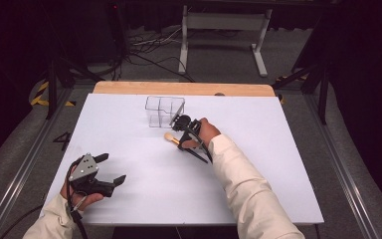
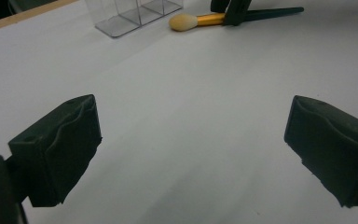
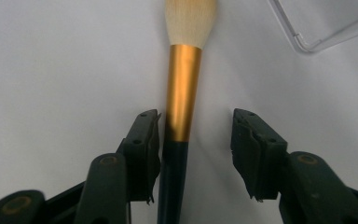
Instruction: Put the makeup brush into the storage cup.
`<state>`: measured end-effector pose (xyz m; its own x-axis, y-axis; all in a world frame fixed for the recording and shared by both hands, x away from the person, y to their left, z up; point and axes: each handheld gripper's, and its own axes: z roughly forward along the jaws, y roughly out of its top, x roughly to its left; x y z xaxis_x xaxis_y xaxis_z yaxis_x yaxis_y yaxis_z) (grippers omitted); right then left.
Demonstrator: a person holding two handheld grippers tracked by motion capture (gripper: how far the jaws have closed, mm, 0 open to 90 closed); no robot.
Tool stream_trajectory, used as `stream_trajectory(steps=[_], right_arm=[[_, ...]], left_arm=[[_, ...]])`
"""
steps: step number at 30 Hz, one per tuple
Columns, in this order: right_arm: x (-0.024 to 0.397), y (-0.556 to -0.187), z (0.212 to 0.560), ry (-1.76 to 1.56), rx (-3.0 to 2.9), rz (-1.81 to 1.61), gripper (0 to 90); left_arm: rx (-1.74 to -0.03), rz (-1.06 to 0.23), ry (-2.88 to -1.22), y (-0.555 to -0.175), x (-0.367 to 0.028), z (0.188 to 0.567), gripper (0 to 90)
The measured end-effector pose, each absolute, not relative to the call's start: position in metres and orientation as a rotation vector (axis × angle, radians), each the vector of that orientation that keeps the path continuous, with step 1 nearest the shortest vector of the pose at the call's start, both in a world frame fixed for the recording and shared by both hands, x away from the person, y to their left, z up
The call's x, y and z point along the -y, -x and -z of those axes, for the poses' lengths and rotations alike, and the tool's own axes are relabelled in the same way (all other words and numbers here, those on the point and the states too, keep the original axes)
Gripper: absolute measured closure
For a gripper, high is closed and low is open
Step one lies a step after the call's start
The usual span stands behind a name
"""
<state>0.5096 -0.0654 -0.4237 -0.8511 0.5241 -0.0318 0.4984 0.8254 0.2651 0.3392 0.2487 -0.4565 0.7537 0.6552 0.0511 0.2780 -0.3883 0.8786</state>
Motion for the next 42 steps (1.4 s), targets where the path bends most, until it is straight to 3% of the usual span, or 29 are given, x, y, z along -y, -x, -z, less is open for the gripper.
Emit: stream_trajectory(steps=[5,12,27,42], right_arm=[[0.066,-0.507,0.422,-0.813,-2.913,-0.401,77.9],[0.076,-0.497,0.420,-0.811,-2.882,-0.504,78.0],[0.133,-0.441,0.389,-0.843,-2.506,-1.218,78.1],[0.138,-0.401,0.400,-0.721,-2.336,-1.509,78.0]], left_arm=[[-0.702,-0.467,-1.990,-0.340,-0.247,0.458,4.5],[-0.724,-0.442,-1.958,-0.342,-0.244,0.457,5.6],[-0.755,-0.327,-1.838,-0.348,-0.226,0.446,10.8],[-0.596,-0.280,-1.745,-0.361,-0.167,0.411,23.3]])
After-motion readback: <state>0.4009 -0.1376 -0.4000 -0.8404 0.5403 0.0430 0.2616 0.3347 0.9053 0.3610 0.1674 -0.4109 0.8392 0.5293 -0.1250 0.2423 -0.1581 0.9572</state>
